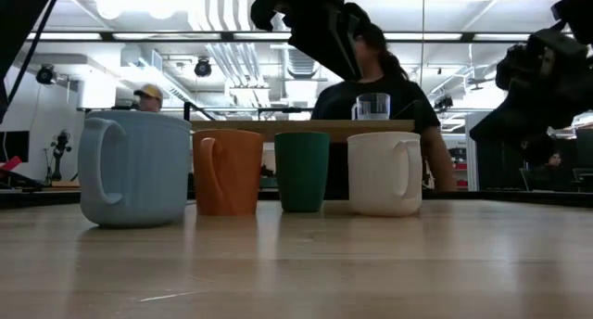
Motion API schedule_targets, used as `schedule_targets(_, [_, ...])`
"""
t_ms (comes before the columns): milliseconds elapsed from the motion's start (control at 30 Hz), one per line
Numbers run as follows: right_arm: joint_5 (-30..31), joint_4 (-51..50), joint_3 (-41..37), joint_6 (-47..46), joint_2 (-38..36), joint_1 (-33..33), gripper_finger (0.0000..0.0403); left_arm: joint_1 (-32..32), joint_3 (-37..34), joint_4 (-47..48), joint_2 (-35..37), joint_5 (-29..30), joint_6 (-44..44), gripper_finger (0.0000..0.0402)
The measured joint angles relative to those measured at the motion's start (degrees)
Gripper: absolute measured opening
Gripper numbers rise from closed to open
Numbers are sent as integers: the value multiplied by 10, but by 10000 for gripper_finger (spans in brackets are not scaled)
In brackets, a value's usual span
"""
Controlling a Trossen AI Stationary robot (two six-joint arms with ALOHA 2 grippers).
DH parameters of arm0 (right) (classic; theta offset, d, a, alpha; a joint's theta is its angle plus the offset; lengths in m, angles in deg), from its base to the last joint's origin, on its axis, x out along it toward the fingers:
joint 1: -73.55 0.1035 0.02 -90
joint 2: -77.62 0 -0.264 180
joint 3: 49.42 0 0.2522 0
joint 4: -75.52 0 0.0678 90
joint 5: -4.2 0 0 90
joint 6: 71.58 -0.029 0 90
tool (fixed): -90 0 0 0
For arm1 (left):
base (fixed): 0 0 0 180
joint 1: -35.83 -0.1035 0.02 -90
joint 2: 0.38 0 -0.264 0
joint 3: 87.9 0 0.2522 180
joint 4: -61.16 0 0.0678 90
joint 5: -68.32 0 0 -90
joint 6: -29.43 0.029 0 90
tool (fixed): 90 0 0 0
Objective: Stack small to large cups/mugs on shelf
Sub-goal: Put the white mug on the shelf
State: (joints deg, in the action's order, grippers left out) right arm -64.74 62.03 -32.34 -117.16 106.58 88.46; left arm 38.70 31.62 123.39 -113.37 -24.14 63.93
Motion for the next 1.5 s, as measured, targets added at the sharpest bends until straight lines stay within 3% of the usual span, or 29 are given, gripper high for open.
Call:
schedule_targets(433, [-1, -4, 14, 25, 36, -21, 8, 0, 1, 0, 4, 3, -12, 68])
schedule_targets(733, [-35, 3, 46, 64, 101, -70, 8, 0, 1, 0, 4, 5, -12, 68])
schedule_targets(1133, [-56, 22, 67, 94, 182, -78, 8, 0, 1, 0, 13, 14, -13, 68])
schedule_targets(1500, [-61, 114, 67, 102, 253, -78, 8, 0, 2, 14, 14, 15, -40, 68])
